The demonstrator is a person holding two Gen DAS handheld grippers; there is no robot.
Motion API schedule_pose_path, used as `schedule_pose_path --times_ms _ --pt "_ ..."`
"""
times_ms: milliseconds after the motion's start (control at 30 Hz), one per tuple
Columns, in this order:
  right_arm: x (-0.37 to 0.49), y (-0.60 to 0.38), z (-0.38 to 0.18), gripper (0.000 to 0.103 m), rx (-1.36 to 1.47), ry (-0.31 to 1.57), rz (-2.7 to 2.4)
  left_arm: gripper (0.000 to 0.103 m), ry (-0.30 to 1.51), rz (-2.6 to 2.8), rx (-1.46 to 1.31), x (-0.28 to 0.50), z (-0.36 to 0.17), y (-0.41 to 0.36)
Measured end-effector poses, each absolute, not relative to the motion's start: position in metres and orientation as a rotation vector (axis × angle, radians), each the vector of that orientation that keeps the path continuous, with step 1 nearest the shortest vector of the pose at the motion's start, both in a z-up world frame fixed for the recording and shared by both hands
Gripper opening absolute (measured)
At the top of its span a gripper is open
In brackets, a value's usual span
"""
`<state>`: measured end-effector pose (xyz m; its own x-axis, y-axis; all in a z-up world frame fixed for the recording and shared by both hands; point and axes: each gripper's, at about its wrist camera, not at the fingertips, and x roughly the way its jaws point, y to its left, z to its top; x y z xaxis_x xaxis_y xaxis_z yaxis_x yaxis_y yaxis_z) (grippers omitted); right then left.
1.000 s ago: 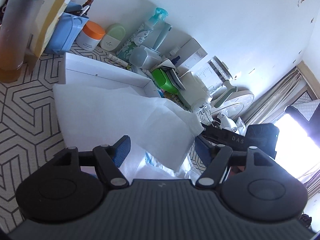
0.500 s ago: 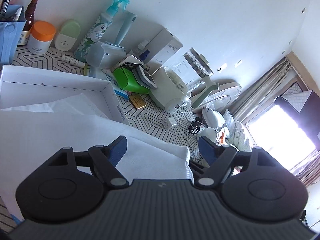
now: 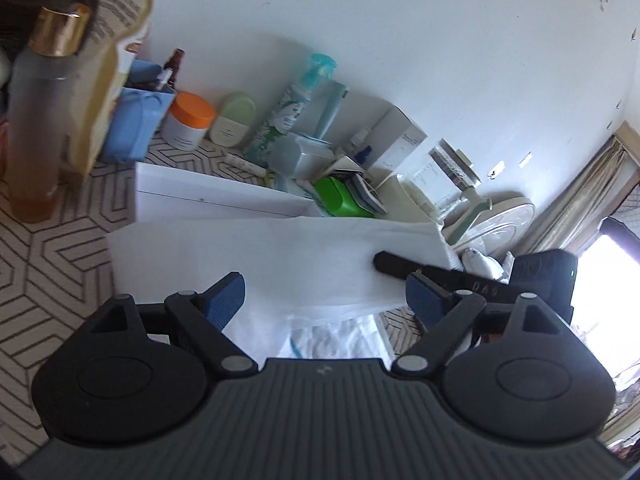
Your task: Fold shopping bag
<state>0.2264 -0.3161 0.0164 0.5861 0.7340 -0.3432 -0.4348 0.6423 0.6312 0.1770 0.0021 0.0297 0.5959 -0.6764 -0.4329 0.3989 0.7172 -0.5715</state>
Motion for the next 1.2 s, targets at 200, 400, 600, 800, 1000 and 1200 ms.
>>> schedule_pose_path --times_ms 200,400,600,800,1000,1200 --pt "0.3 -0.301 0.012 0.008 0.731 0.843 1.113 0.088 0.566 -0.491 -0.261 0.152 0.036 0.004" --pt "0.351 -0.314 -0.022 0.01 0.572 0.954 0.851 0.09 0.649 -0.332 -0.118 0.172 0.013 -0.011" --pt "0.351 -0.323 -0.049 0.015 0.535 0.986 0.758 0.09 0.738 -0.197 -0.01 0.183 -0.016 -0.016" --pt "0.333 -0.319 -0.028 0.015 0.595 0.849 0.911 0.09 0.775 -0.17 -0.008 0.184 -0.025 -0.013" --pt "0.327 -0.321 -0.013 0.015 0.559 0.796 0.998 0.09 0.811 -0.086 -0.015 0.186 -0.033 -0.005" --pt "0.337 -0.323 -0.028 0.018 0.383 0.869 0.828 0.09 0.824 -0.052 -0.012 0.188 -0.036 0.002"
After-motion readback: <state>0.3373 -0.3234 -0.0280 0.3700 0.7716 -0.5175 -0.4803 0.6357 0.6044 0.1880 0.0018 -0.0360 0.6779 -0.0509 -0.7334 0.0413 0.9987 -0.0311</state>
